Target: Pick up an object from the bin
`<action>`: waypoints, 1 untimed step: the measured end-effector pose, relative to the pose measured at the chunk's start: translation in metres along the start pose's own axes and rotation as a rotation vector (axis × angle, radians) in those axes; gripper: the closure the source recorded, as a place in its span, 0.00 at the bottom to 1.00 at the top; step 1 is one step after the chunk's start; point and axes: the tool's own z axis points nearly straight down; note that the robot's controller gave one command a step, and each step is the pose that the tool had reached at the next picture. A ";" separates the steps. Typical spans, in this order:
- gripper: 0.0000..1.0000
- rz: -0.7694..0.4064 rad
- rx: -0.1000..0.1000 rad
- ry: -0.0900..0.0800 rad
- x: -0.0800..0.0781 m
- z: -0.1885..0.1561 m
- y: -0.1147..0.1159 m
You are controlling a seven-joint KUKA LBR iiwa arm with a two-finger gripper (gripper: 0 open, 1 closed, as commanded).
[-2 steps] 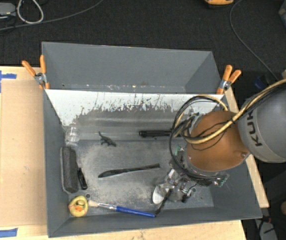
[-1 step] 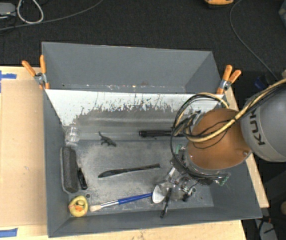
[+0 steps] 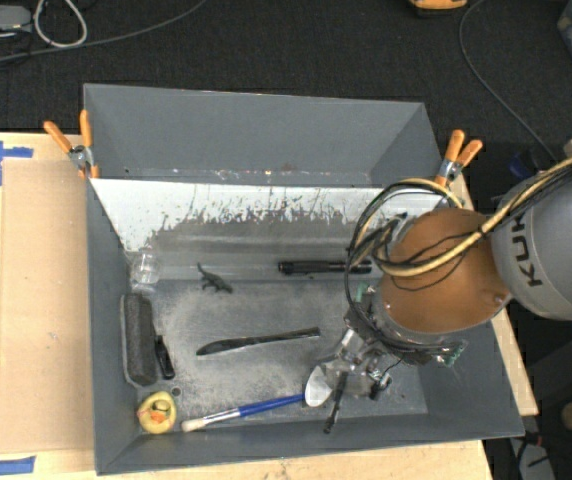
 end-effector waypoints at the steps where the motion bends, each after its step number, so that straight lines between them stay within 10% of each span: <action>1: 1.00 0.001 -0.004 0.002 0.000 -0.031 0.002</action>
Offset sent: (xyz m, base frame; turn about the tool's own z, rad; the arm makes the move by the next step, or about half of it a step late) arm -0.0014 0.0004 0.0553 0.0003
